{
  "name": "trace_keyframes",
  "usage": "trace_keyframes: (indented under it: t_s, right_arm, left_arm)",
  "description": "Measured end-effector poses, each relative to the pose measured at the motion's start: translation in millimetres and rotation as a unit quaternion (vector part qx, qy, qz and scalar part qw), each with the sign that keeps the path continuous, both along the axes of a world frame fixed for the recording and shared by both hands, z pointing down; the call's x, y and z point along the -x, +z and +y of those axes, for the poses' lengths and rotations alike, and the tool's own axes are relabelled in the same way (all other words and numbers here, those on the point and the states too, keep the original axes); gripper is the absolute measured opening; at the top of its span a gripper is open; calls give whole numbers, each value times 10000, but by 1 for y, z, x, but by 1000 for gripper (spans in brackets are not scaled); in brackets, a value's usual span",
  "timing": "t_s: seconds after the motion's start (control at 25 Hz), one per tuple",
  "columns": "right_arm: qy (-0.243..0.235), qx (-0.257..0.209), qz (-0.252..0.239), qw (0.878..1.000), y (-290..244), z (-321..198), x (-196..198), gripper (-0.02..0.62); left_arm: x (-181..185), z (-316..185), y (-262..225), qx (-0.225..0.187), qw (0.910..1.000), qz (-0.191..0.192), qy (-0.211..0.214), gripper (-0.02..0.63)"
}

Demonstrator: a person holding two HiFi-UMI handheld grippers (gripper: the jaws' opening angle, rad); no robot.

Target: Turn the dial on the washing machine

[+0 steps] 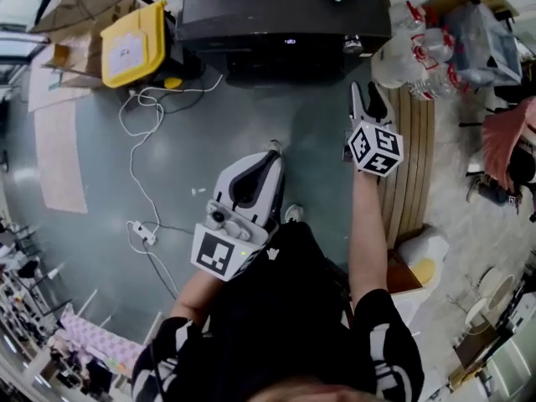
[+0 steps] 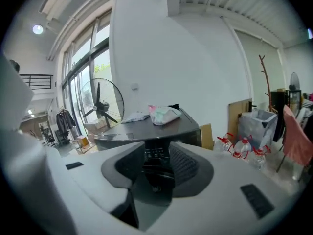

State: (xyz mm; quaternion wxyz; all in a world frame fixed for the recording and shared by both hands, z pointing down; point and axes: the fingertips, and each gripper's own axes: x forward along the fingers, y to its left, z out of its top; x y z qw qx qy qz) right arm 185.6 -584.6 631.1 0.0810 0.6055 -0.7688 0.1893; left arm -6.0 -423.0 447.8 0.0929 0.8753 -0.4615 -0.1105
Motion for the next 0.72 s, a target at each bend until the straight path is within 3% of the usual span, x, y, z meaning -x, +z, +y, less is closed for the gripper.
trace_keyframes:
  t_s: [0.16,0.36,0.52,0.72]
  right_arm:
    - [-313,-177,-120,9993,-106,128,6,76]
    - [-478,-454,-238,9975,-211,262,13,43]
    - [-486,-588,-358,9964,-255,353,24,28]
    - [-765,-618,-238,9949,-282,442,56,26]
  left_arm:
    - [17,98,-91,-360,9975,-43,-611,29]
    - [33,209,-164,-424,9945,-113,-955,29]
    - [42,280,-183,-280,9946,-119,-990,29]
    - [58,334,-191,-67,9955,-47,-944,28]
